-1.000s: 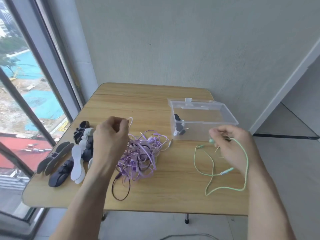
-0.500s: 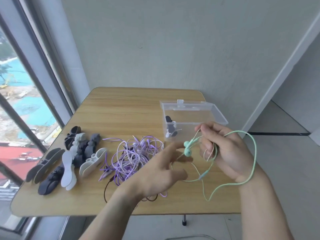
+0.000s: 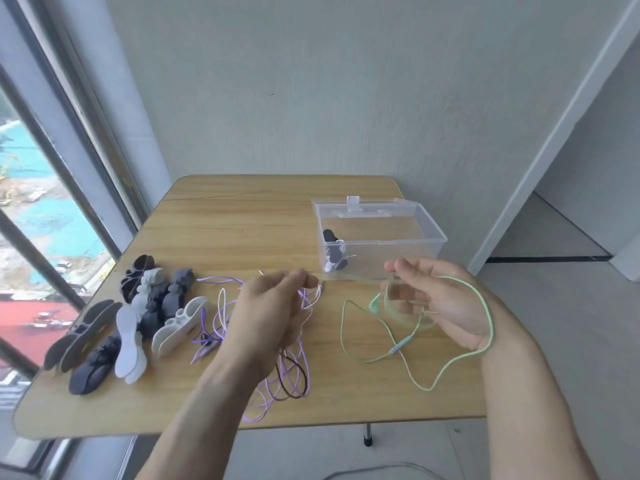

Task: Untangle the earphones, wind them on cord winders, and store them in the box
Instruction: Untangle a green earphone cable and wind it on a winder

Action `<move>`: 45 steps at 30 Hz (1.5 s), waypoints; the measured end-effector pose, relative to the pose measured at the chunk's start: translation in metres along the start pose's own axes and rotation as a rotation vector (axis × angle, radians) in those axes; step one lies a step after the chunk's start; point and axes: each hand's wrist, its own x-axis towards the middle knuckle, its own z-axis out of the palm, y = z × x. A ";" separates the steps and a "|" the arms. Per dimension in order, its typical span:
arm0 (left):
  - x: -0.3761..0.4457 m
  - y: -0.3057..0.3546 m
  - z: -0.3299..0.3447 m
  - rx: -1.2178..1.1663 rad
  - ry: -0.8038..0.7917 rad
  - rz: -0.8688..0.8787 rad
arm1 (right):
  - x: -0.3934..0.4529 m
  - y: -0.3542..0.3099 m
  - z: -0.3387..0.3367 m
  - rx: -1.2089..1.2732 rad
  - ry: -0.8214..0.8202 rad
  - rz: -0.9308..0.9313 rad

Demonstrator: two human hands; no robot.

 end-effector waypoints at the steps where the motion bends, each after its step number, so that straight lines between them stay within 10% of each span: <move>1: 0.001 0.003 -0.004 -0.109 -0.008 -0.033 | 0.000 0.002 -0.003 -0.013 0.000 0.006; 6: 0.002 0.019 -0.022 -0.427 -0.119 0.001 | -0.005 0.005 -0.019 -0.187 0.072 0.006; 13: -0.008 0.025 -0.027 0.088 -0.265 -0.004 | -0.007 -0.004 0.005 -0.183 0.626 -0.356; 20: -0.018 0.031 -0.026 0.148 -0.467 -0.031 | -0.013 -0.004 0.062 -0.192 -0.232 -0.379; 30: -0.006 0.038 -0.046 -0.836 -0.246 0.080 | -0.004 0.000 0.056 -0.293 -0.059 -0.289; 38: -0.002 0.029 -0.037 -0.572 -0.114 0.311 | -0.005 0.009 0.071 -0.532 -0.243 -0.278; 45: -0.004 0.010 -0.028 0.218 -0.224 0.419 | -0.016 -0.003 0.069 -0.337 -0.539 -0.222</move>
